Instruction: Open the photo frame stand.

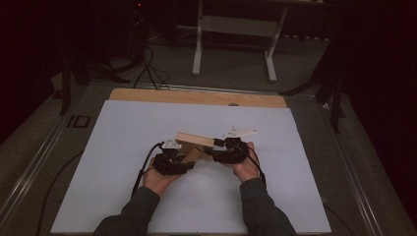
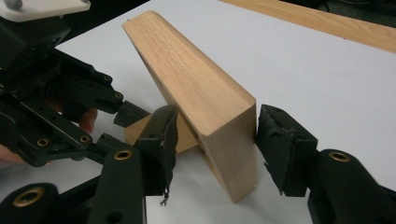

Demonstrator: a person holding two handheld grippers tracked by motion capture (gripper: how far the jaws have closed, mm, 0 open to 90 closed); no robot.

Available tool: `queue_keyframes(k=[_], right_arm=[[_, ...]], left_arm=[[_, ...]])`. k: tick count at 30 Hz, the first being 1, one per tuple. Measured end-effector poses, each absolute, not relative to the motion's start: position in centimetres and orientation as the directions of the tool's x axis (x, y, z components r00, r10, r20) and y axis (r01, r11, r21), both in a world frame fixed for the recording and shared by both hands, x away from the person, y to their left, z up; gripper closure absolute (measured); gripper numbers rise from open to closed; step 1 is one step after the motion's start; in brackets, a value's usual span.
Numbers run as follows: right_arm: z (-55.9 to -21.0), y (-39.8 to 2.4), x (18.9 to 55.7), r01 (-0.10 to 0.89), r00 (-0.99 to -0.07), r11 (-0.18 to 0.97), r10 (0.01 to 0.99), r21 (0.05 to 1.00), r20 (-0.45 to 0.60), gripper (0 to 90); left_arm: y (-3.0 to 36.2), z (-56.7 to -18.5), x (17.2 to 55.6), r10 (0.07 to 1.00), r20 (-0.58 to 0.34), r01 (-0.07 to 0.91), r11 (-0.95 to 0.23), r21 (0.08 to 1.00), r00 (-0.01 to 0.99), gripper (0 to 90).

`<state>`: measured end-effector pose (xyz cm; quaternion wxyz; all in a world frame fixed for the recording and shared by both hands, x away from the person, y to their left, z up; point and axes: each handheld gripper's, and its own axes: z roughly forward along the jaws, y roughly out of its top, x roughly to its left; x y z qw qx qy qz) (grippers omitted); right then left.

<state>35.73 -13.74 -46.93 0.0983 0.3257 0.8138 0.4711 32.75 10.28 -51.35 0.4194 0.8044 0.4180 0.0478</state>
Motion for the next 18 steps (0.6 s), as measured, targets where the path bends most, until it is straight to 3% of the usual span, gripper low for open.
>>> queue_keyframes(k=[7,18], right_arm=[[-47.2,-13.9,35.0,0.435,-0.785,0.357,0.6,0.826,0.154,46.7],[-47.7,-13.8,33.8,0.439,-0.786,0.378,0.6,0.815,0.146,45.2]], left_arm=[[11.0,-51.9,32.3,0.685,-0.324,0.644,-0.274,0.714,0.652,55.0],[11.8,-52.2,31.4,0.679,-0.33,0.634,-0.258,0.729,0.656,54.7]])
